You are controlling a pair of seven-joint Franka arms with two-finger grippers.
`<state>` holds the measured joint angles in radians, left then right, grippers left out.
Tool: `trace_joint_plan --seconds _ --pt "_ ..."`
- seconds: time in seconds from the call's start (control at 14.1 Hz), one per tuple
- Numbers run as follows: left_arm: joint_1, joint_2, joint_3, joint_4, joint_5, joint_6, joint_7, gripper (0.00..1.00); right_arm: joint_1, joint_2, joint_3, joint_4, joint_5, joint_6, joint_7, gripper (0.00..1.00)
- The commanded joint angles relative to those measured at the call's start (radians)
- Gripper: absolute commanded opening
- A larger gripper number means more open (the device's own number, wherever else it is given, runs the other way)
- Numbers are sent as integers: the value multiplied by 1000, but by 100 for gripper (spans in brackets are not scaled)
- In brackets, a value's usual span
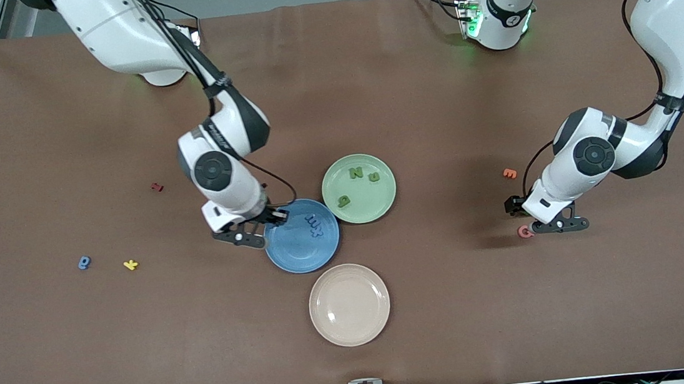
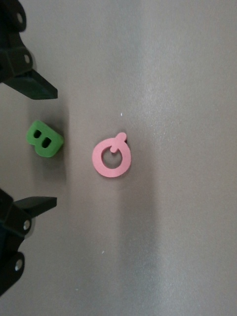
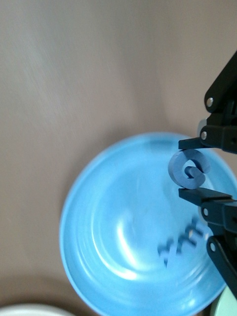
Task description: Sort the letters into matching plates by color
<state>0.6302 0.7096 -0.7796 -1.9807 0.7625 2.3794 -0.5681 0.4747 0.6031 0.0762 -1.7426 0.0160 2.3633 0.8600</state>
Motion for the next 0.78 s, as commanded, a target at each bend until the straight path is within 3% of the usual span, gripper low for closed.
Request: trace_joint_plan --seconds 0.0,0.07,0.14,0.21,0.28,0.71 --pt "6 19 -4 11 23 17 4 84 44 101 -10 124 -10 -16 83 0" --pt "6 19 2 11 23 17 5 81 50 110 -10 135 -10 -16 93 2" --pt "6 19 11 11 23 17 7 79 50 113 -10 137 -8 -16 93 25" --pt "6 19 13 10 24 17 5 76 48 113 -10 137 -8 -16 94 85" --pt "6 19 13 9 24 17 5 74 50 110 -13 137 -16 -16 93 100" --pt "6 18 14 3 23 15 -1 64 38 103 -15 130 -16 -22 87 100"
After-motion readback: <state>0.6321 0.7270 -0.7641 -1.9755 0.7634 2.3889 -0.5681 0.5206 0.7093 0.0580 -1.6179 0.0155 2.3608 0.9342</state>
